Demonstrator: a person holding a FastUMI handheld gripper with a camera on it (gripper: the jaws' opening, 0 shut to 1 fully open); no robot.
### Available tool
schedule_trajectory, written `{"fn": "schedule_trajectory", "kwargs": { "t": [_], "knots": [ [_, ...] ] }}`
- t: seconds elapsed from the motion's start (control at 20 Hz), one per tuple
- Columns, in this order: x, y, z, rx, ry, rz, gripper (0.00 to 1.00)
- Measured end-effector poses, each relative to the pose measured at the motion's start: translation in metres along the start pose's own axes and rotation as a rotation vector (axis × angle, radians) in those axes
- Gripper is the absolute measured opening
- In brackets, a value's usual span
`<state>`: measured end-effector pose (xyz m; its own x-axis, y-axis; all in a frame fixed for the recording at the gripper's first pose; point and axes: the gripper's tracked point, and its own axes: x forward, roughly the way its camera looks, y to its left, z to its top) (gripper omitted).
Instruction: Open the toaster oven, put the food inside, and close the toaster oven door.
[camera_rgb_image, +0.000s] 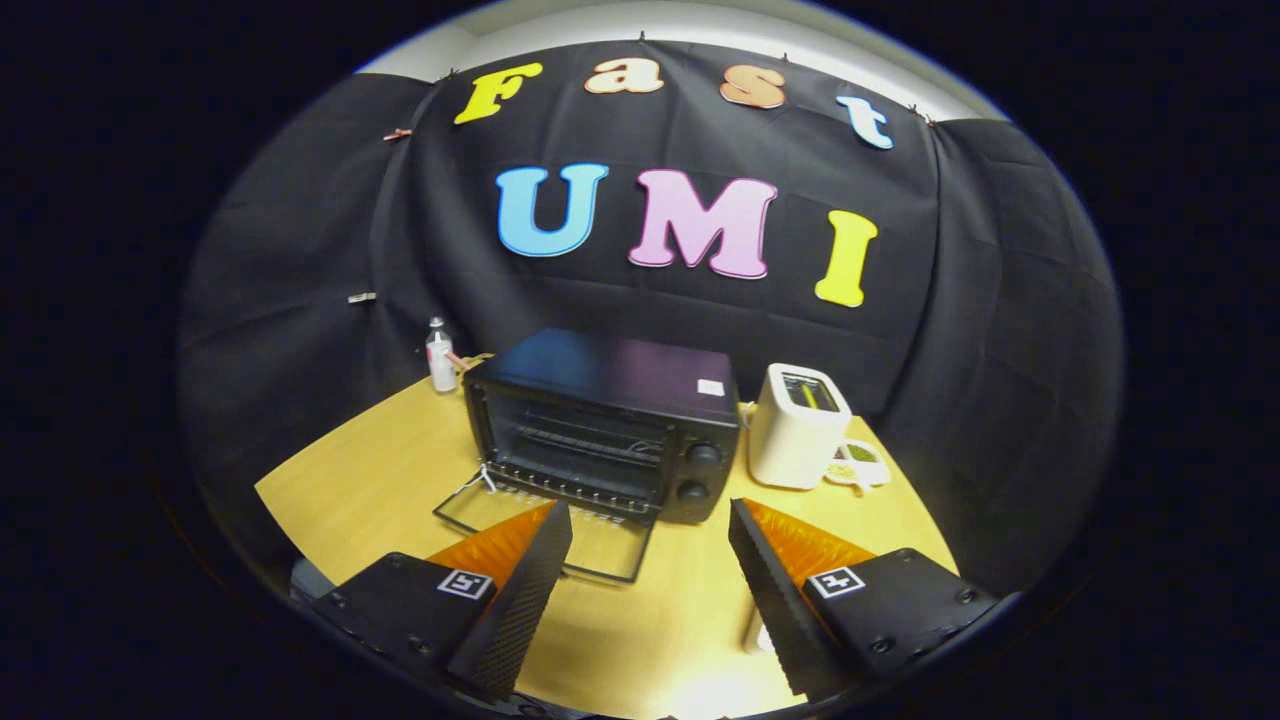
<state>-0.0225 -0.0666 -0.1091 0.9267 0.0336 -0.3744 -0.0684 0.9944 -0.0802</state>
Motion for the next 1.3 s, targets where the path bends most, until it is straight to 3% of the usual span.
{"fn": "schedule_trajectory", "kwargs": {
  "t": [0.35,0.6,0.8,1.15,1.3],
  "knots": [
    [-0.002,-0.128,-0.029,0.059,0.103,-0.057,0.98],
    [0.01,-0.193,-0.065,0.178,0.195,-0.068,0.98],
    [0.028,-0.209,-0.108,0.293,0.312,-0.003,0.98],
    [0.059,-0.196,-0.177,0.402,0.51,0.142,0.96],
    [0.06,-0.189,-0.193,0.532,0.614,0.173,0.75]
  ]
}}
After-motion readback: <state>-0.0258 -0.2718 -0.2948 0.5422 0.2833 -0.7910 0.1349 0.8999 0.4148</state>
